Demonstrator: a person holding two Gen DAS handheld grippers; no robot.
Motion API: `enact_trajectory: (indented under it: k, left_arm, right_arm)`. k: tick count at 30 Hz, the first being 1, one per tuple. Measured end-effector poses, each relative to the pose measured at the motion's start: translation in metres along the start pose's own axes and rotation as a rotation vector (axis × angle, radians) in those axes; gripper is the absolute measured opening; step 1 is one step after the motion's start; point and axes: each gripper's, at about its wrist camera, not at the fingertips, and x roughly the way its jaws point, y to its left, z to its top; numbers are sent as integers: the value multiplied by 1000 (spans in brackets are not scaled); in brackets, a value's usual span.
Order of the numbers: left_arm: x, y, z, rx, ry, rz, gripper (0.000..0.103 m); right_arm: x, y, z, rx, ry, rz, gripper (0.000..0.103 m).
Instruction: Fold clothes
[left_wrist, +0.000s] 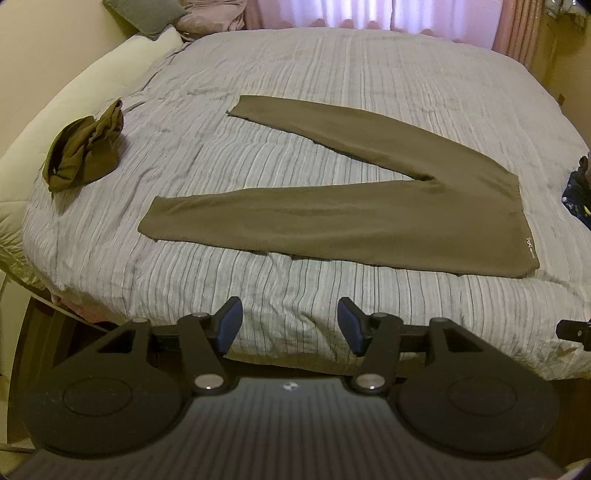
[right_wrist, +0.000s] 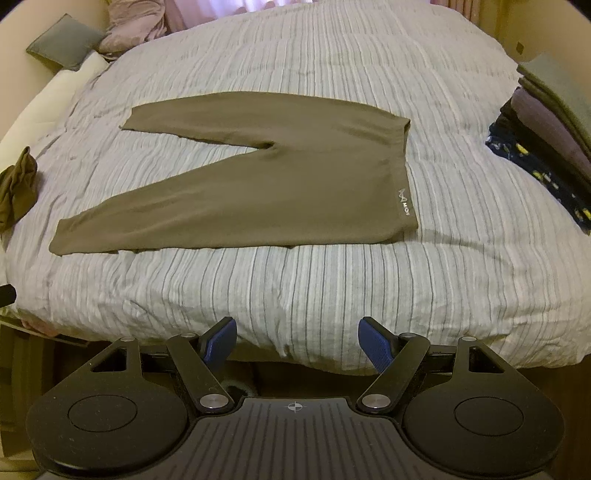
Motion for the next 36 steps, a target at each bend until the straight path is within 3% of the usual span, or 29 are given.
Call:
enact_trajectory:
  k: [11, 20, 36]
  left_arm:
    - [12, -12, 16, 52, 8, -23, 53]
    - [42, -25, 49, 113, 18, -70, 53]
    - [141, 14, 181, 231, 6, -144, 53]
  right_arm:
    - [1, 0, 8, -4, -12, -10, 76]
    - [12, 0, 27, 33, -18, -49, 76]
    - [63, 16, 108, 284, -61, -160, 76]
